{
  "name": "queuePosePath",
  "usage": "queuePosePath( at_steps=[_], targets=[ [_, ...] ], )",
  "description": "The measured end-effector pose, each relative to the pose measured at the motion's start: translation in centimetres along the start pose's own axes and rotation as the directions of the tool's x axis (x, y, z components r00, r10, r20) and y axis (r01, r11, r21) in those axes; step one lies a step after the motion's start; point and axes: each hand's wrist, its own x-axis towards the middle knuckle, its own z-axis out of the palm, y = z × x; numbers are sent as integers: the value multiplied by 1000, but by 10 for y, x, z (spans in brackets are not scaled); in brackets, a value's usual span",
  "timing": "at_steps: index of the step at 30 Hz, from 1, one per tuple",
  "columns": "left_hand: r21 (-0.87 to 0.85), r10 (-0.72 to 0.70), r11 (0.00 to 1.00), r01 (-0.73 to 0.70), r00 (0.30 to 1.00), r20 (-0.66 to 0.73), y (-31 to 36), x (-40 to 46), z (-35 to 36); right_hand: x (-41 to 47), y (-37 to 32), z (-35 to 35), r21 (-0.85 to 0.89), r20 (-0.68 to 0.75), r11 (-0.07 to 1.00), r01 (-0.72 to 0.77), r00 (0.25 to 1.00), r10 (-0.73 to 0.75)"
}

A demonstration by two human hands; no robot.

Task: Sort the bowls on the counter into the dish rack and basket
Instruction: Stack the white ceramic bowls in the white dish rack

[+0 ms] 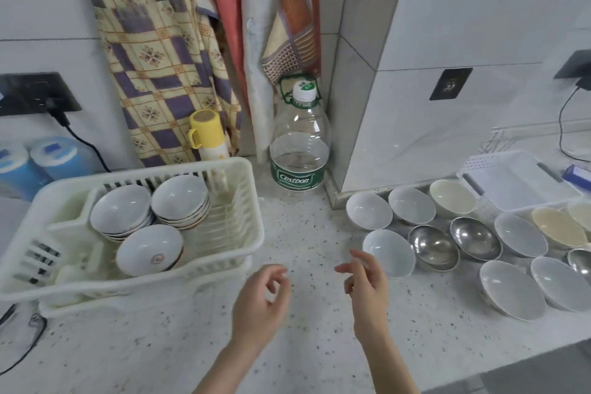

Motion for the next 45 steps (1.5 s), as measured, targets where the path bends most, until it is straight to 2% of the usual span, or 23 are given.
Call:
queuePosePath(
  at_steps=[3, 7, 11, 17, 21, 27, 34, 39, 45],
  targets=[
    [50, -141, 990, 134, 967, 211, 16, 10, 59, 33, -8, -39, -88, 18, 988, -125, 992, 127],
    [96, -328, 944, 316, 858, 395, 34, 31, 125, 74, -19, -84, -202, 71, 954, -222, 968, 241],
    [47, -490, 850, 525, 754, 438, 51, 45, 170, 99, -29, -118, -195, 63, 958, -210, 972, 226],
    [-212, -607, 671, 710, 691, 392, 58, 55, 213, 118, -35, -147, -209, 94, 955, -211, 968, 234],
    [-289, -631, 624, 726, 686, 363, 55, 54, 222, 123, -33, -160, -220, 108, 955, -198, 968, 225],
    [-410, -611, 621, 668, 740, 281, 44, 45, 199, 135, -27, -163, -221, 100, 952, -211, 966, 237],
    [-504, -641, 615, 606, 757, 128, 35, 38, 146, 159, -17, -111, -265, 201, 890, -372, 881, 428],
    [-577, -651, 583, 573, 753, 90, 29, 31, 117, 187, -6, -71, -350, 133, 839, -416, 865, 485],
    [-617, -655, 563, 550, 752, 73, 29, 24, 93, 205, 10, -53, -340, 63, 842, -419, 883, 465]
  ],
)
